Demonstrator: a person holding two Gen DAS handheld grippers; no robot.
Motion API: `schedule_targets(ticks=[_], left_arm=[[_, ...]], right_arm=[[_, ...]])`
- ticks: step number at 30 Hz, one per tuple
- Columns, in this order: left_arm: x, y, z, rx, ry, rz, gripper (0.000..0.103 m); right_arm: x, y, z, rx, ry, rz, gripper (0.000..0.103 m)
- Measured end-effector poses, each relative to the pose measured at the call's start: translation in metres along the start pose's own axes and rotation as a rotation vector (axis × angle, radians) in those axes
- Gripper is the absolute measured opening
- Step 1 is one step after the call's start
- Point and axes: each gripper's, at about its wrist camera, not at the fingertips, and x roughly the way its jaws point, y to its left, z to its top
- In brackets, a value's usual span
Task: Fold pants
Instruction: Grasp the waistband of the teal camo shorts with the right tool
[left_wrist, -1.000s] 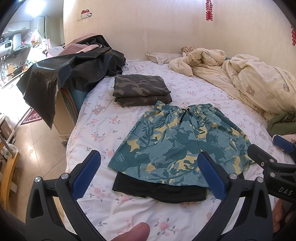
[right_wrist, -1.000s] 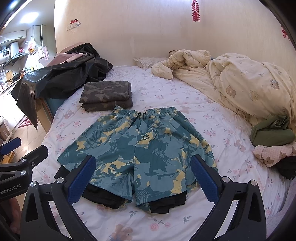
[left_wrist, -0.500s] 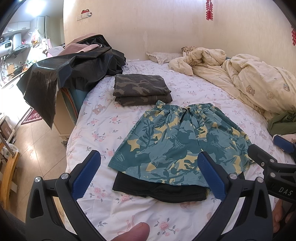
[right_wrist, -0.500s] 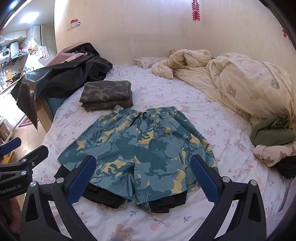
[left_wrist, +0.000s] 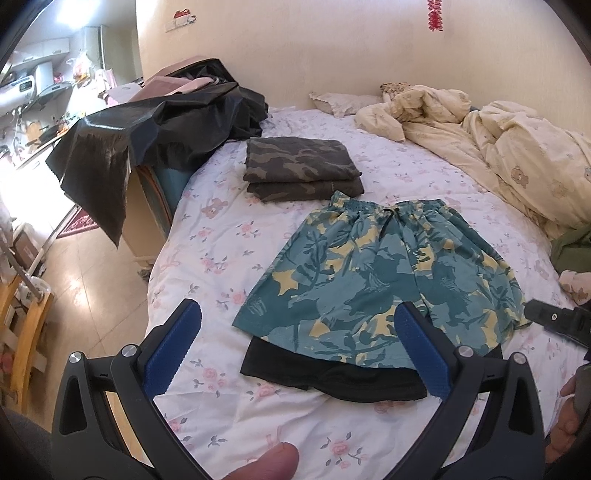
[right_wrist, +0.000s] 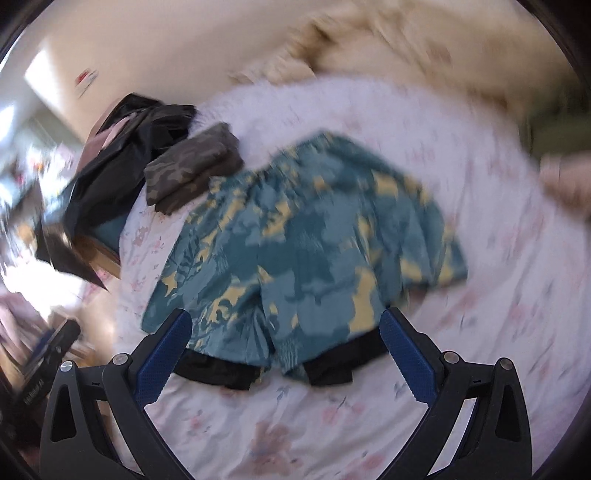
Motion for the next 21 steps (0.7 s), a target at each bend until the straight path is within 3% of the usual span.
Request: schedule_targets(ticks=[4, 7, 10, 17, 21], left_arm=[[0.002, 0.002, 0.003, -0.029, 0.028, -0.014, 0.103], [0.001, 0.001, 0.004, -0.035, 0.035, -0.01, 0.103], [0.004, 0.001, 0.006, -0.047, 0.053, -0.02, 0.103], [0.009, -0.003, 0.008, -0.054, 0.069, -0.036, 0.103], [0.011, -0.003, 0.008, -0.053, 0.08, -0.036, 0.103]], right_arm=[[0.019, -0.056, -0.001, 0.293, 0.126, 0.125, 0.103], [0.028, -0.093, -0.005, 0.466, 0.161, 0.118, 0.097], [0.038, -0.111, -0.006, 0.537, 0.175, 0.097, 0.093], [0.07, -0.127, 0.002, 0.541, 0.176, 0.066, 0.066], [0.081, -0.148, 0.006, 0.615, 0.143, 0.059, 0.066]])
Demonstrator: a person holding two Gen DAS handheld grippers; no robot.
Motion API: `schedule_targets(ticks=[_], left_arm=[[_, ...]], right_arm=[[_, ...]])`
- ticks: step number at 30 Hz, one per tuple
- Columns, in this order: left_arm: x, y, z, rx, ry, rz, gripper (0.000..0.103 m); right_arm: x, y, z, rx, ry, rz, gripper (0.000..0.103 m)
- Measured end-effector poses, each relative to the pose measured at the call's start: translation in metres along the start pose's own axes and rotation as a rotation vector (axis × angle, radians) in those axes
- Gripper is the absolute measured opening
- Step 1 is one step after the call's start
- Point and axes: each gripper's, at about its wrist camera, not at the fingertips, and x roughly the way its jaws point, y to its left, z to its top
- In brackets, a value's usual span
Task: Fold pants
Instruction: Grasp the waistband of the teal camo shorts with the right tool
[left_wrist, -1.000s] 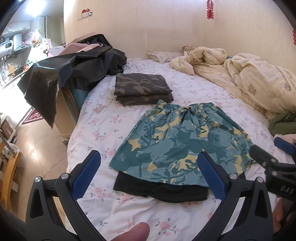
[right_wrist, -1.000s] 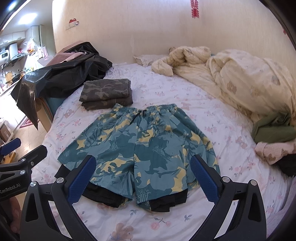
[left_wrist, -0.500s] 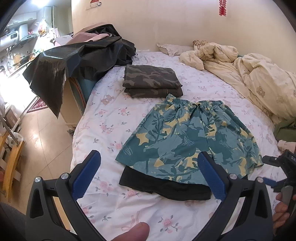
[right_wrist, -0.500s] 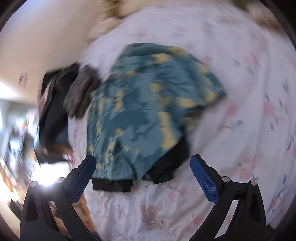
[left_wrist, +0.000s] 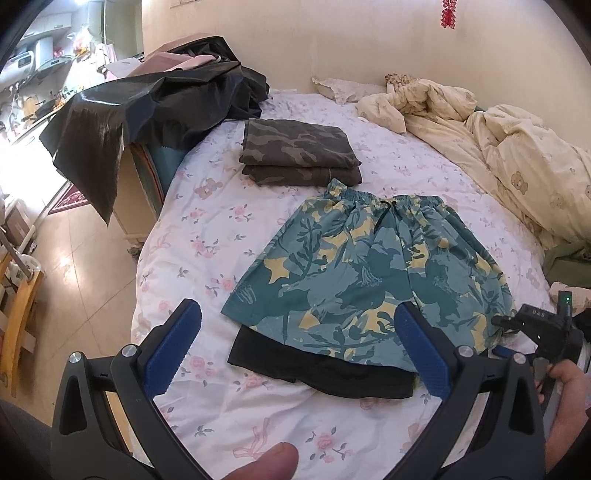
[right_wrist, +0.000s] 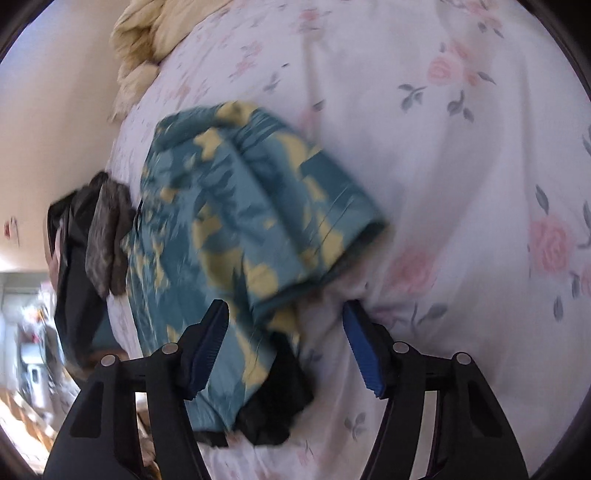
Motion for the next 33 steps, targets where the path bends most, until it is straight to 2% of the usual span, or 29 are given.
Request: schedule_targets(ticks=[7, 10, 13, 15, 17, 19, 22, 24, 29, 31, 33], left_arm=[[0.005, 0.0, -0.002, 0.004, 0.017, 0.006, 0.103], [0.007, -0.002, -0.002, 0.009, 0.022, 0.004, 0.103], [0.008, -0.004, -0.002, 0.021, 0.02, 0.007, 0.103], [0.009, -0.006, -0.003, 0.03, 0.02, 0.007, 0.103], [0.011, -0.008, -0.003, 0.038, 0.024, 0.005, 0.103], [0.012, -0.009, -0.003, 0.04, 0.028, 0.004, 0.103], [0.013, -0.01, -0.003, 0.04, 0.028, 0.006, 0.103], [0.013, -0.01, -0.003, 0.038, 0.032, 0.005, 0.103], [0.021, -0.014, -0.001, 0.031, 0.072, -0.016, 0.103], [0.024, -0.017, 0.0, 0.047, 0.082, -0.014, 0.103], [0.028, -0.019, 0.002, 0.058, 0.102, -0.016, 0.103]], right_arm=[[-0.012, -0.013, 0.022, 0.085, -0.116, 0.019, 0.062], [-0.01, -0.016, 0.031, 0.112, -0.114, 0.021, 0.059], [-0.013, -0.009, 0.031, 0.071, -0.151, -0.049, 0.029], [-0.016, -0.014, 0.032, 0.099, -0.177, -0.028, 0.026], [-0.017, -0.01, 0.034, 0.076, -0.185, -0.064, 0.007], [-0.023, -0.005, 0.034, 0.045, -0.216, -0.087, 0.0], [-0.047, 0.006, 0.033, 0.01, -0.289, -0.099, 0.0], [-0.06, 0.013, 0.033, -0.012, -0.304, -0.095, 0.0], [-0.079, 0.036, 0.033, -0.119, -0.26, -0.095, 0.0], [-0.077, 0.039, 0.034, -0.125, -0.222, -0.087, 0.0], [-0.079, 0.045, 0.03, -0.148, -0.223, -0.067, 0.0]])
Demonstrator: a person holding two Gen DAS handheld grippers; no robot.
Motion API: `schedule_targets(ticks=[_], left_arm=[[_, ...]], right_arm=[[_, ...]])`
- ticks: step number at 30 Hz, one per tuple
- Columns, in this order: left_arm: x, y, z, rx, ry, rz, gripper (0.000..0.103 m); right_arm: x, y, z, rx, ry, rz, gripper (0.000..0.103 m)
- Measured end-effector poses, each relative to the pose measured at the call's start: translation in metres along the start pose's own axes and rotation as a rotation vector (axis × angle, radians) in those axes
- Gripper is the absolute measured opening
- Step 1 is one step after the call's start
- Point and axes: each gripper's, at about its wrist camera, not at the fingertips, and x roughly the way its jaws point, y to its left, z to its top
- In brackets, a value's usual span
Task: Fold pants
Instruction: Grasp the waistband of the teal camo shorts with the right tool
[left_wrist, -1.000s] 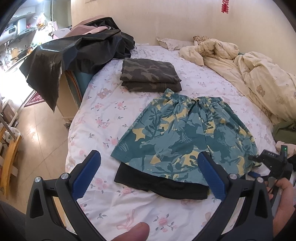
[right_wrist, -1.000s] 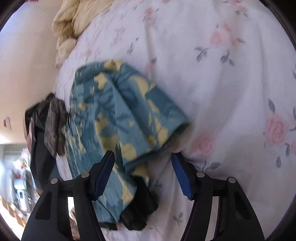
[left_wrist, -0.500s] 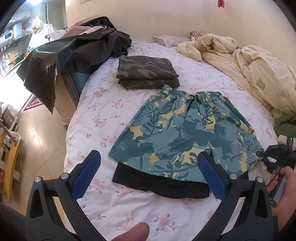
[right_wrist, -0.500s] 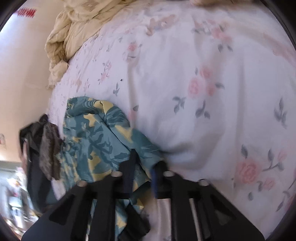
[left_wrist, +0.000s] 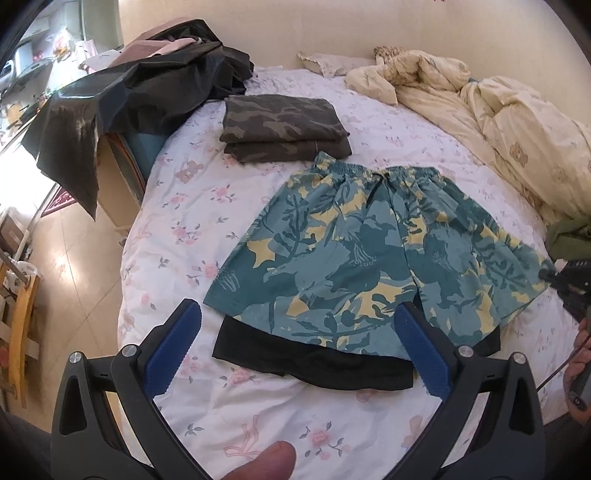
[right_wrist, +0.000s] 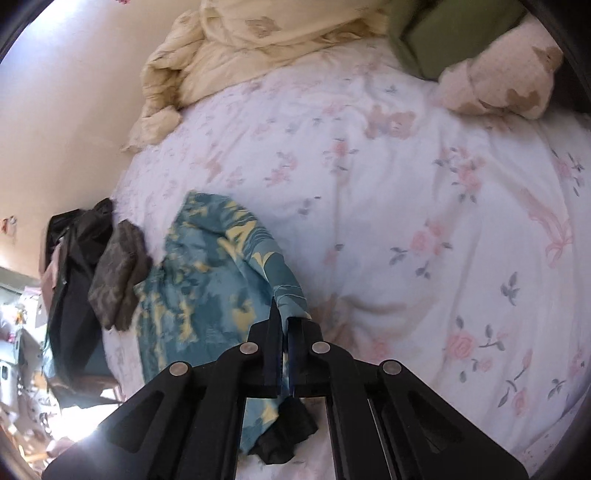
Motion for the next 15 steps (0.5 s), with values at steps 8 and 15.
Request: schedule_targets(ticks=[8, 15], left_arm=[[0.039, -0.03, 0.06, 0.105, 0.105, -0.021, 0.103], [0.104, -0.131, 0.158, 0.233, 0.141, -0.068, 0.103]], right_arm=[[0.002, 0.026, -0.012, -0.04, 0.0, 0.081, 0.0], [-0.006, 0.035, -0.018, -0.085, 0.01, 0.145, 0.0]])
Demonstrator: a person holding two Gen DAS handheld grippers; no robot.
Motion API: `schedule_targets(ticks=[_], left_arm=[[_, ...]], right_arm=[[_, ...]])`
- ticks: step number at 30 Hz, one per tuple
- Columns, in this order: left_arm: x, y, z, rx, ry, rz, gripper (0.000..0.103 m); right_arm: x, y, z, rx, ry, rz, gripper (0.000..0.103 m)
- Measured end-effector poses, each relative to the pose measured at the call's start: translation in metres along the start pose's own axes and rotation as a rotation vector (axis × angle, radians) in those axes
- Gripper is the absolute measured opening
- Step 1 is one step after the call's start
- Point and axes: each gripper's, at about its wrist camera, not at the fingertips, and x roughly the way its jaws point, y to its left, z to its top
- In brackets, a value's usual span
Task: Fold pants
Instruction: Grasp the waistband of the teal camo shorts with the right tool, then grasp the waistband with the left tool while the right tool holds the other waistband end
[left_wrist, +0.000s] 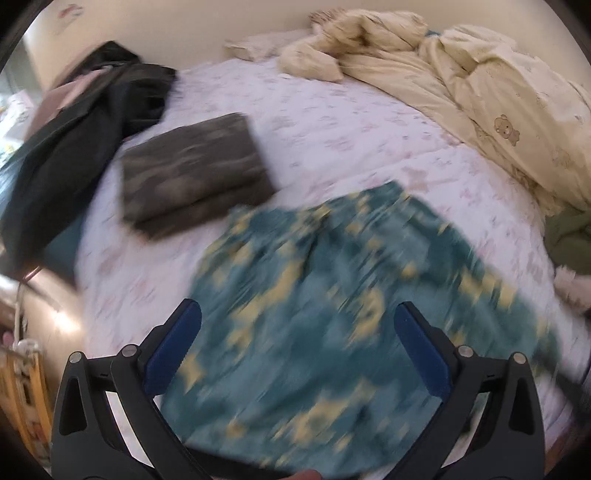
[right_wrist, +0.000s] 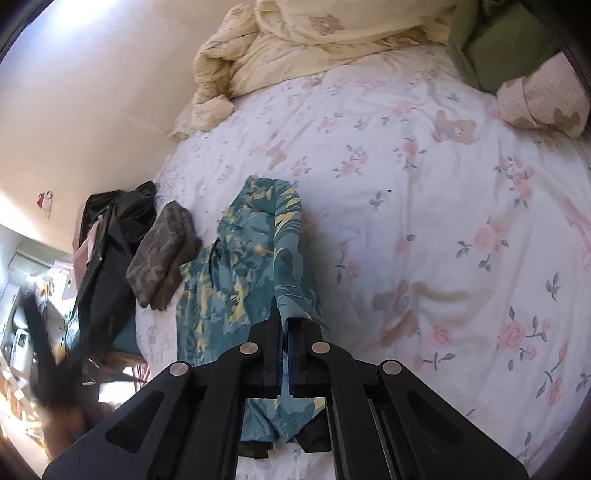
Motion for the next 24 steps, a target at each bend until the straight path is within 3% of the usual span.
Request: schedule_targets(ticks=[4, 8, 12, 16, 21, 23, 24], left_arm=[[0.053, -0.048, 0.065, 0.03, 0.094, -0.036, 0.103], [0.097, -0.106, 0.107, 0.109, 0.197, -0.033, 0.102], [0.136, -0.141, 0.125, 0.197, 0.222, 0.065, 0.102], [0.178, -0.157, 0.127, 0.229, 0.296, 0.079, 0.084], [0.215, -0.174, 0.126, 0.268, 0.328, 0.12, 0.076], [0.224, -0.176, 0.122, 0.3, 0.341, 0.15, 0.059], [0.228, -0.176, 0.121, 0.307, 0.349, 0.157, 0.045]], right_arm=[[0.008, 0.009, -0.002, -0.051, 0.033, -0.003, 0.0], [0.014, 0.026, -0.006, -0.108, 0.043, 0.009, 0.0], [0.018, 0.044, -0.011, -0.201, 0.048, 0.005, 0.0], [0.024, 0.046, -0.013, -0.192, 0.088, 0.025, 0.0], [0.028, 0.052, -0.016, -0.22, 0.12, 0.03, 0.0], [0.028, 0.053, -0.016, -0.222, 0.133, 0.039, 0.0], [0.029, 0.055, -0.017, -0.229, 0.135, 0.038, 0.0]])
